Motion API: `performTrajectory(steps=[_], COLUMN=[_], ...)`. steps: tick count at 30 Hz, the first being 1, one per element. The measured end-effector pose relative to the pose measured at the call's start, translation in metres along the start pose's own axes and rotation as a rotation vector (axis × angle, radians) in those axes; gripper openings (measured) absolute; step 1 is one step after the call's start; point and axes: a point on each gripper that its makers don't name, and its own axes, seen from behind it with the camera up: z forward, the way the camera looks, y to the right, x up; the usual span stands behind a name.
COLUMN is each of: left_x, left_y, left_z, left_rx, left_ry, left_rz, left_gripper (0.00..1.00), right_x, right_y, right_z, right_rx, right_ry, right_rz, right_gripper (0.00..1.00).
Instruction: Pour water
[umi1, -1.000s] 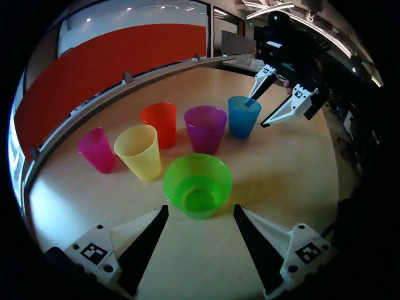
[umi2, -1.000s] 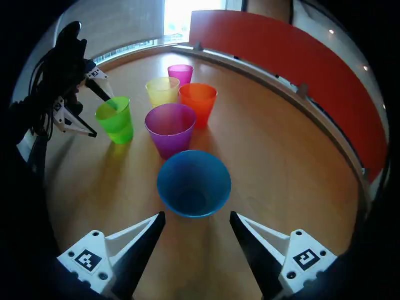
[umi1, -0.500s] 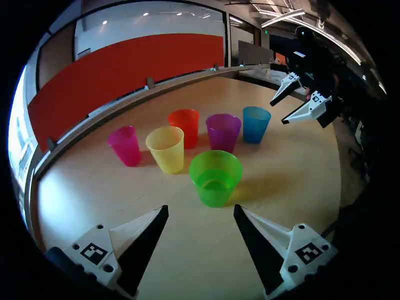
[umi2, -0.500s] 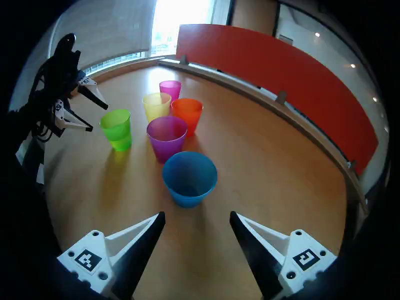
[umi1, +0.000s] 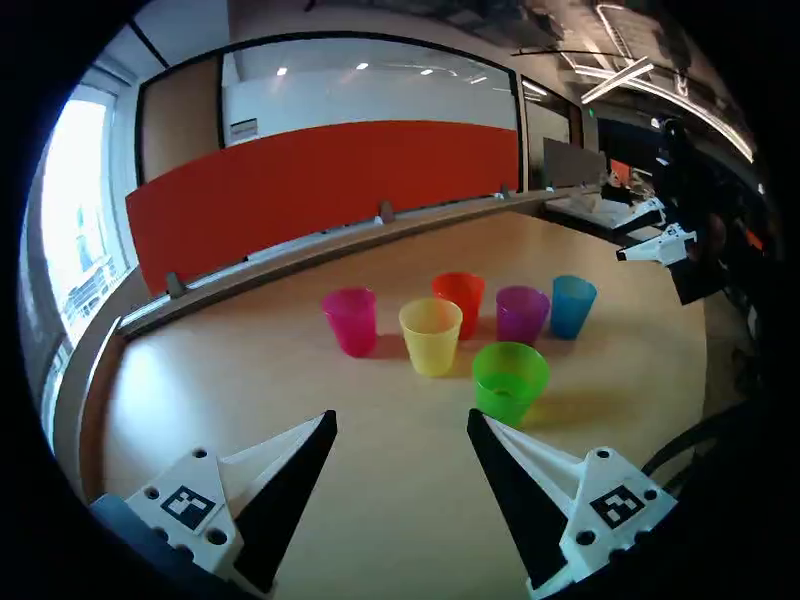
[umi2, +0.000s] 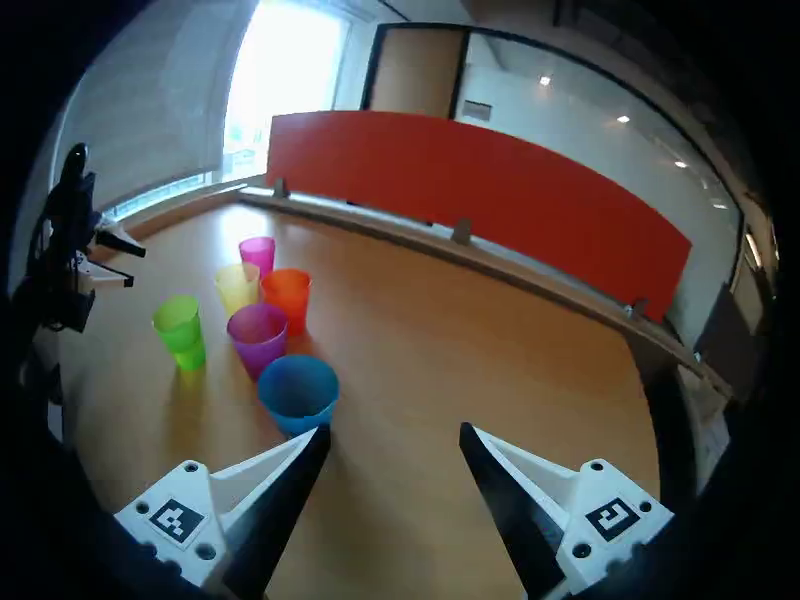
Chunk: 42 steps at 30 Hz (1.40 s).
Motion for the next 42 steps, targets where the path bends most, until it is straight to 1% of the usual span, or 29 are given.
performTrajectory(steps=[3, 6, 9, 12, 17, 21, 27, 30, 33, 36, 39, 42], left_x=[0.009, 0.02, 0.032, 0.042, 0.058, 0.068, 0.076, 0.076, 0.075, 0.075, 0.076, 0.071], left_y=[-0.012, -0.027, -0.042, -0.053, -0.063, -0.07, -0.079, -0.081, -0.08, -0.08, -0.083, -0.085], left_z=[-0.008, -0.018, -0.028, -0.036, -0.047, -0.053, -0.063, -0.066, -0.063, -0.062, -0.063, -0.059], left_rx=[0.041, 0.098, 0.156, 0.204, 0.257, 0.298, 0.364, 0.382, 0.378, 0.387, 0.42, 0.453], left_ry=[0.041, 0.091, 0.147, 0.197, 0.284, 0.35, 0.43, 0.462, 0.472, 0.472, 0.484, 0.48], left_rz=[-0.017, -0.028, -0.043, -0.067, -0.102, -0.127, -0.169, -0.2, -0.219, -0.219, -0.208, -0.2], left_gripper=[0.97, 0.97, 0.97, 0.97, 0.97, 0.97, 0.97, 0.97, 0.97, 0.97, 0.97, 0.97], right_x=[0.011, 0.024, 0.04, 0.055, 0.077, 0.09, 0.099, 0.104, 0.104, 0.102, 0.1, 0.1], right_y=[0.008, 0.017, 0.028, 0.037, 0.041, 0.043, 0.037, 0.031, 0.026, 0.026, 0.026, 0.024], right_z=[-0.005, -0.01, -0.016, -0.022, -0.032, -0.037, -0.039, -0.039, -0.036, -0.033, -0.028, -0.024], right_rx=[-0.044, -0.1, -0.158, -0.21, -0.255, -0.291, -0.329, -0.34, -0.333, -0.339, -0.344, -0.333], right_ry=[0.056, 0.118, 0.194, 0.272, 0.386, 0.459, 0.522, 0.555, 0.573, 0.568, 0.56, 0.556], right_rz=[0.032, 0.06, 0.095, 0.141, 0.201, 0.216, 0.221, 0.235, 0.231, 0.233, 0.241, 0.256], right_gripper=[1.0, 1.0, 1.0, 1.0, 1.0, 1.0, 1.0, 1.0, 1.0, 1.0, 1.0, 1.0])
